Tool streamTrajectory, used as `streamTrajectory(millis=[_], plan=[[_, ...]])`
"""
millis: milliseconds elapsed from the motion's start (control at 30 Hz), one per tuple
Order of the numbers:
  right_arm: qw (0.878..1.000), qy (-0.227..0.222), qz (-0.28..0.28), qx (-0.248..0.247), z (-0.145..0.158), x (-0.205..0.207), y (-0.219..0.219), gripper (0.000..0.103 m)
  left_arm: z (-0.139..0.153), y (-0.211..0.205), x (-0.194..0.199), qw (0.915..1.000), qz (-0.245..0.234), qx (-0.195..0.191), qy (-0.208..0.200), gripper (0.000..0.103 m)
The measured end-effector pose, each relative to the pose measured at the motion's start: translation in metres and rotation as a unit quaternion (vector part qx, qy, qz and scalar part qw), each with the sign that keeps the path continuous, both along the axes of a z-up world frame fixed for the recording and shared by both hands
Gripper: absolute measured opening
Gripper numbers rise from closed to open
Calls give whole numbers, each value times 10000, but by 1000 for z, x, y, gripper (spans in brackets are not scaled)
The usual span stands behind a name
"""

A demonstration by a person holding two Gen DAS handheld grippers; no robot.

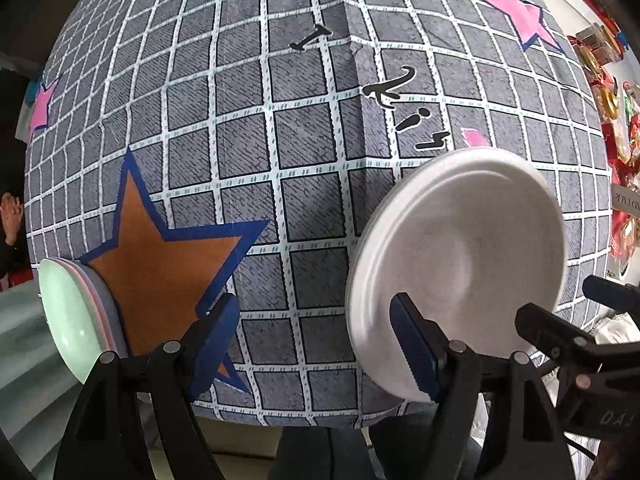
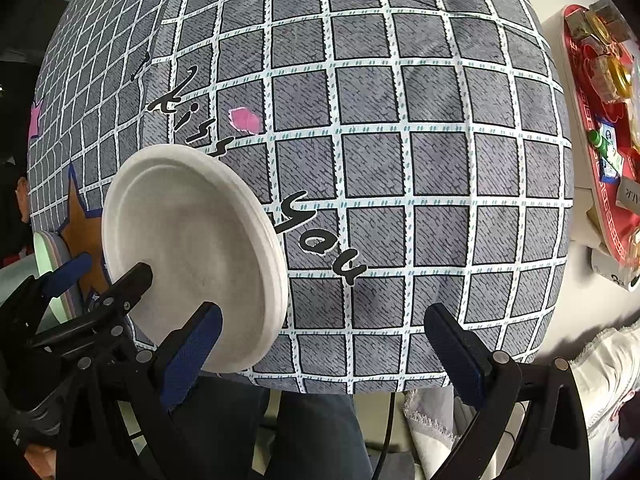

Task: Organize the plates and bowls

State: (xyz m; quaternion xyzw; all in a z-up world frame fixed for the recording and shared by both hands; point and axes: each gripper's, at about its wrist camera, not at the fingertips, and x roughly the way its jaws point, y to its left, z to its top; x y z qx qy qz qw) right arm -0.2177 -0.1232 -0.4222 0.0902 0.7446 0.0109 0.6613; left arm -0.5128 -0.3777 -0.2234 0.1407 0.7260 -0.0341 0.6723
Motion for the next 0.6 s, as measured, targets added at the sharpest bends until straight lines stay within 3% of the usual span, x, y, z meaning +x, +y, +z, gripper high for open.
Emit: streamTrajectory(millis=[100, 167, 233, 267, 367, 433, 500, 533, 600], plan=[[10000, -2, 20, 92, -12, 7, 5, 101, -23, -2, 14, 10000, 24, -21, 45, 80], [9999, 22, -10, 169, -19, 12, 8, 89, -33, -4, 20, 10000, 10, -41, 71, 80], [9998, 104, -25, 165, -29, 13, 13, 71, -44, -7, 26, 9999, -16, -91, 102, 79], [9998, 132, -39, 156, -34, 14, 14, 69, -51, -7, 29, 9999, -42, -110, 109, 78], [9996, 111, -72, 268, -47, 22, 21, 56, -64, -14, 40, 9996, -66, -217, 189, 69], [9992, 119, -68, 370, -54, 30, 28, 54, -71, -20, 46, 9989, -52, -375, 261, 57], [9988, 158, -25, 472, -69, 35, 35, 41, -79, -28, 52, 9981, -115, -501, 327, 47], [9982, 207, -23, 555, -75, 37, 39, 40, -81, -32, 54, 9978, -151, -548, 348, 40], [9975, 227, -76, 659, -83, 41, 49, 32, -86, -41, 58, 9977, -264, -526, 322, 40]])
